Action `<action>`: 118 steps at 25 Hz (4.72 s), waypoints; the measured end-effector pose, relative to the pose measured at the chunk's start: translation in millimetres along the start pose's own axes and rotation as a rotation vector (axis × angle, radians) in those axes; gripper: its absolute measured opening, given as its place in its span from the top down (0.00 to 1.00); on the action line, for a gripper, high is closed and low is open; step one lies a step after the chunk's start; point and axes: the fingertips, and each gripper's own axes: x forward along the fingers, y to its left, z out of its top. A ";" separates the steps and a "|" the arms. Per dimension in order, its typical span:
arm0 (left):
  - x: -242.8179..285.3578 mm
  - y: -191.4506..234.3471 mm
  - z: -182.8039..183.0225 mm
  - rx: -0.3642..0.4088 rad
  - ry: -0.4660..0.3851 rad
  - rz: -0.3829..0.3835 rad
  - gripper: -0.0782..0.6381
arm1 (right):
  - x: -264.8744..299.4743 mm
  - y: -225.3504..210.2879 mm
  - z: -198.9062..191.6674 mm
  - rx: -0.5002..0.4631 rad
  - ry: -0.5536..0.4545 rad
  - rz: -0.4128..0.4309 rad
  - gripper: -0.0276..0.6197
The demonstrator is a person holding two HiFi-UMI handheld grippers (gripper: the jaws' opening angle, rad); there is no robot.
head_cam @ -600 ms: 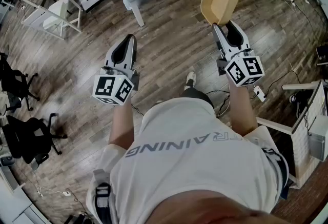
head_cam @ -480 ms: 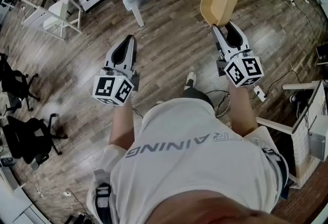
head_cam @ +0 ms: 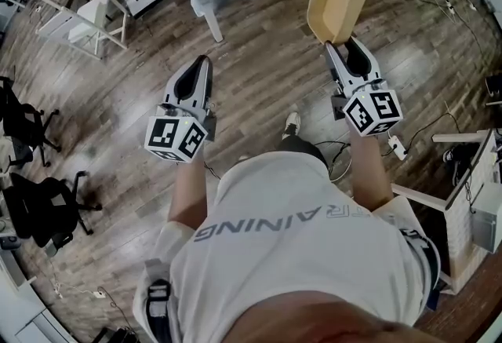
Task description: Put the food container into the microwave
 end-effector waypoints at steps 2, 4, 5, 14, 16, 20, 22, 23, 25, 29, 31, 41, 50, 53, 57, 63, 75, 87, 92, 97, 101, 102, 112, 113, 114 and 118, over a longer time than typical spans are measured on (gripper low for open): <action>3.6 -1.4 -2.0 -0.002 0.002 -0.004 0.83 | -0.1 -4.8 -0.8 0.011 -0.006 -0.005 0.63; 8.3 -2.2 -4.6 -0.006 0.007 -0.007 0.83 | 1.1 -12.2 -2.8 0.032 -0.009 -0.014 0.63; 11.2 -2.3 -5.8 -0.009 0.009 -0.009 0.83 | 2.4 -16.5 -4.0 0.044 -0.009 -0.019 0.63; 63.1 -4.0 -10.3 -0.010 0.033 -0.023 0.83 | 30.4 -66.3 -11.4 0.096 0.006 -0.034 0.63; 78.8 -5.5 -9.2 -0.004 0.039 -0.025 0.83 | 39.2 -82.1 -11.3 0.112 0.005 -0.039 0.63; 107.4 -3.9 -7.6 0.001 0.045 -0.010 0.83 | 58.6 -107.4 -7.8 0.120 0.001 -0.022 0.63; 126.1 -5.9 -6.4 0.005 0.042 -0.006 0.83 | 68.2 -124.1 -4.4 0.120 -0.003 -0.014 0.63; 136.4 -7.8 -6.2 0.007 0.041 -0.006 0.83 | 72.4 -133.3 -2.4 0.119 -0.006 -0.011 0.63; 158.4 -12.9 -6.9 0.011 0.042 -0.009 0.83 | 79.7 -153.1 1.6 0.116 -0.013 -0.005 0.63; 205.2 -26.4 -10.4 0.011 0.039 -0.021 0.83 | 88.8 -196.7 6.7 0.115 -0.020 0.000 0.63; 227.6 -33.4 -13.4 -0.002 0.037 -0.030 0.83 | 91.1 -218.0 6.4 0.117 -0.015 0.001 0.63; 309.0 -72.0 -41.8 -0.033 0.097 -0.112 0.83 | 77.6 -291.0 -11.8 0.164 -0.002 -0.049 0.63; 377.8 -88.2 -59.6 -0.046 0.123 -0.190 0.83 | 72.9 -343.3 -27.1 0.186 0.009 -0.121 0.63; 400.1 -82.7 -60.9 -0.052 0.127 -0.200 0.83 | 88.1 -352.9 -30.1 0.189 0.022 -0.118 0.63; 434.6 -66.2 -58.3 -0.067 0.124 -0.193 0.83 | 119.6 -368.6 -27.0 0.159 0.036 -0.099 0.63; 479.0 -39.0 -53.5 -0.082 0.147 -0.197 0.83 | 170.2 -394.4 -32.6 0.208 0.051 -0.103 0.63; 558.9 40.4 -45.6 -0.114 0.149 -0.170 0.83 | 285.3 -423.1 -35.2 0.199 0.087 -0.060 0.63; 601.9 115.7 -42.3 -0.137 0.122 -0.058 0.83 | 402.4 -410.0 -52.2 0.201 0.149 0.116 0.63; 626.2 149.9 -43.2 -0.138 0.117 0.026 0.83 | 466.9 -418.2 -54.2 0.186 0.154 0.223 0.63; 666.8 185.4 -29.7 -0.064 0.115 0.148 0.83 | 547.5 -439.9 -64.1 0.219 0.186 0.338 0.63; 688.5 215.5 -15.7 -0.061 0.092 0.269 0.83 | 611.5 -451.1 -55.6 0.237 0.193 0.447 0.63; 692.9 222.1 -12.1 -0.064 0.084 0.295 0.83 | 625.3 -453.2 -53.4 0.234 0.196 0.471 0.63; 716.9 259.2 -6.0 -0.071 0.037 0.508 0.83 | 715.1 -455.1 -65.5 0.251 0.265 0.677 0.63; 717.7 261.0 -6.9 -0.072 0.031 0.528 0.83 | 719.9 -453.5 -68.7 0.256 0.276 0.701 0.63; 718.9 263.0 -7.7 -0.072 0.024 0.547 0.83 | 725.0 -452.3 -72.4 0.263 0.286 0.724 0.63; 723.9 268.5 -13.5 -0.073 0.014 0.603 0.83 | 742.3 -447.1 -92.0 0.306 0.349 0.795 0.63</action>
